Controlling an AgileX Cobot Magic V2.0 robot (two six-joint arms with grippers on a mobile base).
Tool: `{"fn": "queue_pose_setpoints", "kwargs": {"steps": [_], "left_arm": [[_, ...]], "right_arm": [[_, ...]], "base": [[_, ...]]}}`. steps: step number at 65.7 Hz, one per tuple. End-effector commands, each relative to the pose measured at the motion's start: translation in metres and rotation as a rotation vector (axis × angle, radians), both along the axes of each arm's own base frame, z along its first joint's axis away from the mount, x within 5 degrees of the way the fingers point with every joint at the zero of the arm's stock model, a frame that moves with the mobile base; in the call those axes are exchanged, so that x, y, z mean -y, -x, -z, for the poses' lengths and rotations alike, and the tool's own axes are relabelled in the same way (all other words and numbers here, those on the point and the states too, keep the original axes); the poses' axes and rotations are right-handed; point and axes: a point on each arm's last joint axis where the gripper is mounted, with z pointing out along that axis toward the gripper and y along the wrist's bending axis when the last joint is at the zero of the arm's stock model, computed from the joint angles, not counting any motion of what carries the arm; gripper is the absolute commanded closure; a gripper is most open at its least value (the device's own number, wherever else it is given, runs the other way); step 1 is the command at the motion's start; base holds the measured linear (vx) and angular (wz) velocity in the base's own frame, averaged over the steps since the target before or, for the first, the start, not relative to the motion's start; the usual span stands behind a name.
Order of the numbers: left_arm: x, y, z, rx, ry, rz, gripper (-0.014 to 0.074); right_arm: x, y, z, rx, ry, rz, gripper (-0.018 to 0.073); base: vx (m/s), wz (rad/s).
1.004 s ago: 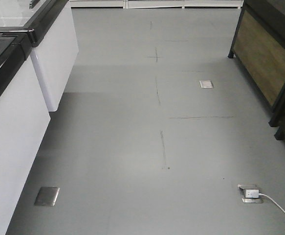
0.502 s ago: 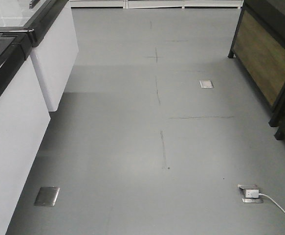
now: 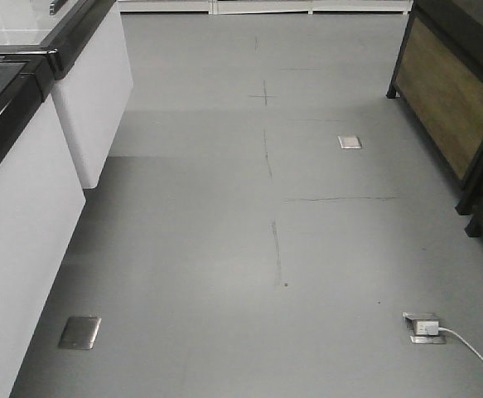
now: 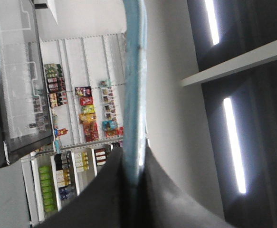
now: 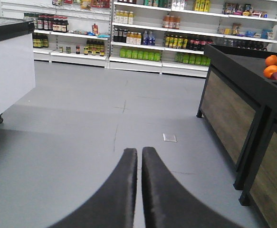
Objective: Left arm holds basket, right arm returns cookies
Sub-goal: 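Grasp the light-blue basket handle with the left gripper and lift it, then swing the held basket in front of the robot with the left arm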
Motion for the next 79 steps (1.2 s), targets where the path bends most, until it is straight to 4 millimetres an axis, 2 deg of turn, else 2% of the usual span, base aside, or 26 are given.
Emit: {"fn": "queue_pose_setpoints", "kwargs": {"steps": [1,16,33,54,79], "left_arm": [[0.014,0.007,-0.048,0.197,-0.097,0.068,0.0601],[0.036,-0.005,-0.050,0.247,-0.042,0.170,0.0601],[0.082,-0.025,-0.054,0.308,0.008,0.344,0.0601],[0.159,-0.042,-0.059,0.377,0.042,0.605,0.0601],[0.261,-0.041,-0.056,0.339,0.061,0.991,0.0601]], "right_arm": [[0.000,0.000,-0.002,0.070,0.011,-0.002,0.0562],[0.000,0.000,-0.002,0.070,0.011,-0.002,0.0562],[0.000,0.000,-0.002,0.070,0.011,-0.002,0.0562],[0.000,0.000,-0.002,0.070,0.011,-0.002,0.0562],[0.000,0.000,-0.002,0.070,0.011,-0.002,0.0562]], "base": [[0.00,0.00],[0.00,0.00],[0.00,0.00],[0.00,0.00],[0.00,0.00]]}}
